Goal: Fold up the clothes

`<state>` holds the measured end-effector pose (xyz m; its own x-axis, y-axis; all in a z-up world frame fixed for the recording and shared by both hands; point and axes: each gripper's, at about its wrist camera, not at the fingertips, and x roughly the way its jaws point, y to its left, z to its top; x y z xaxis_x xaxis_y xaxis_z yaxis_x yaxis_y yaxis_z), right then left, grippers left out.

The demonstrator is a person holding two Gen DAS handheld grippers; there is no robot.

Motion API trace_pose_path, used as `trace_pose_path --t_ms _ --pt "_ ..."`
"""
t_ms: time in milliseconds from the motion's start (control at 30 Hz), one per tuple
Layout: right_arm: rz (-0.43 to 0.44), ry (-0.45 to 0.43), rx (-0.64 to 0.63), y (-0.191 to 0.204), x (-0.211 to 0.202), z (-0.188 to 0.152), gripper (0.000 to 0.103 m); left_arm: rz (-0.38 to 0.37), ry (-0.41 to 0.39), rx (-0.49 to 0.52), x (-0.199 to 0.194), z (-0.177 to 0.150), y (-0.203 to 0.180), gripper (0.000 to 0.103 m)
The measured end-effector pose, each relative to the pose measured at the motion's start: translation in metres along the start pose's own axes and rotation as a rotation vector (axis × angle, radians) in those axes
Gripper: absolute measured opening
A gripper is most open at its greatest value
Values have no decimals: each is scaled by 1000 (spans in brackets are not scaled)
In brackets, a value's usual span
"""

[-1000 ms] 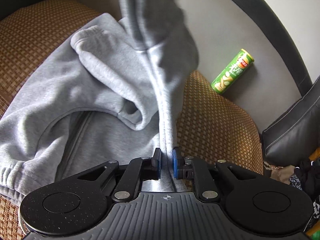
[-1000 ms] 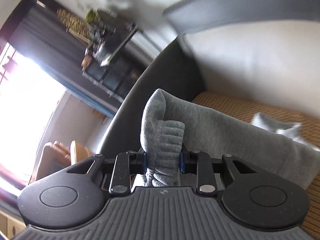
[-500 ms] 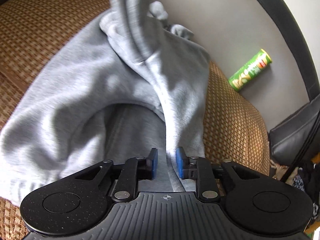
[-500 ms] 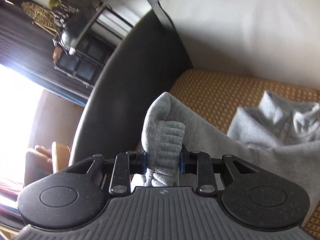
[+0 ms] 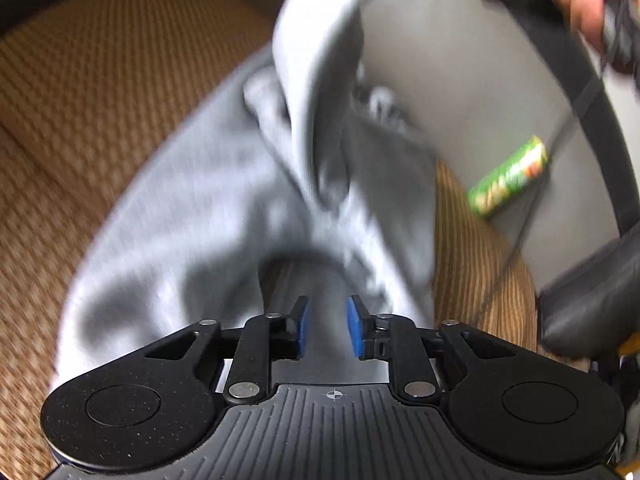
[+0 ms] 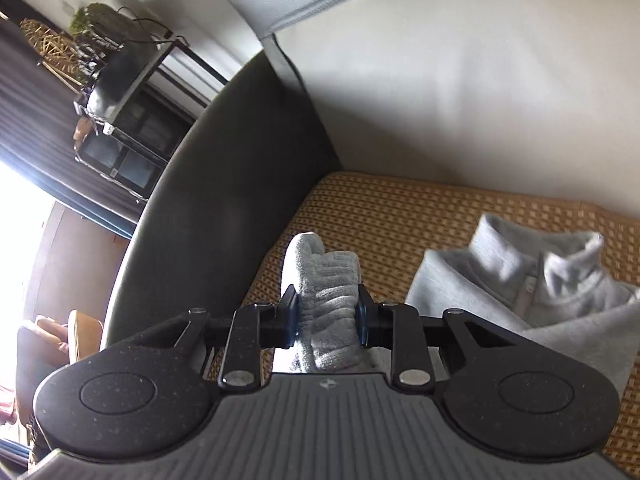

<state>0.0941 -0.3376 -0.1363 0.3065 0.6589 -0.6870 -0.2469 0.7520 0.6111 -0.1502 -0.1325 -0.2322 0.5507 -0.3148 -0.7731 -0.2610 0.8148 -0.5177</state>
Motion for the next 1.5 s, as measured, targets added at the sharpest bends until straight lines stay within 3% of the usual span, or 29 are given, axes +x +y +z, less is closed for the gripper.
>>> trace_pose_path --t_ms 67,133,300,467,533,567,633,700,833,867,1033,1133,1267,1300,1400,1500 --pt "9 -13 18 -2 -4 1 31 55 -85 6 -5 20 -9 64" --pt "15 -28 21 0 -10 3 31 111 -147 82 0 36 -25 68" --pt "33 -47 29 -4 -21 6 31 114 -142 201 30 55 -58 73" --pt "51 -63 42 -10 -32 7 30 192 -123 271 71 61 -70 75" --pt "53 -70 49 -12 -36 8 30 175 -93 222 80 74 -61 25" --pt "57 -74 55 -14 -40 9 30 165 -78 195 83 80 -57 8" --pt "82 -91 76 -17 -52 11 29 136 -137 152 68 94 -53 8" --pt "125 -139 94 -17 -72 15 29 121 -201 184 52 105 -59 8" --pt "195 -244 61 -14 -108 18 29 166 -244 286 61 117 -66 16" --pt "192 -252 54 -16 -109 17 29 192 -222 305 72 117 -64 17" --pt "64 -194 144 -68 -64 -4 29 319 -108 346 128 108 -28 18" --pt "-18 -190 235 -113 -47 -23 29 323 -129 367 123 102 -20 31" --pt "-98 -220 333 -161 -54 -55 29 318 -139 391 119 100 -24 49" --pt "-128 -217 353 -172 -55 -65 29 301 -137 381 116 99 -20 57" --pt "-229 -178 413 -209 -44 -101 29 246 -128 363 107 95 -8 67" --pt "-284 -136 453 -235 -19 -129 30 178 -74 357 105 94 2 69"
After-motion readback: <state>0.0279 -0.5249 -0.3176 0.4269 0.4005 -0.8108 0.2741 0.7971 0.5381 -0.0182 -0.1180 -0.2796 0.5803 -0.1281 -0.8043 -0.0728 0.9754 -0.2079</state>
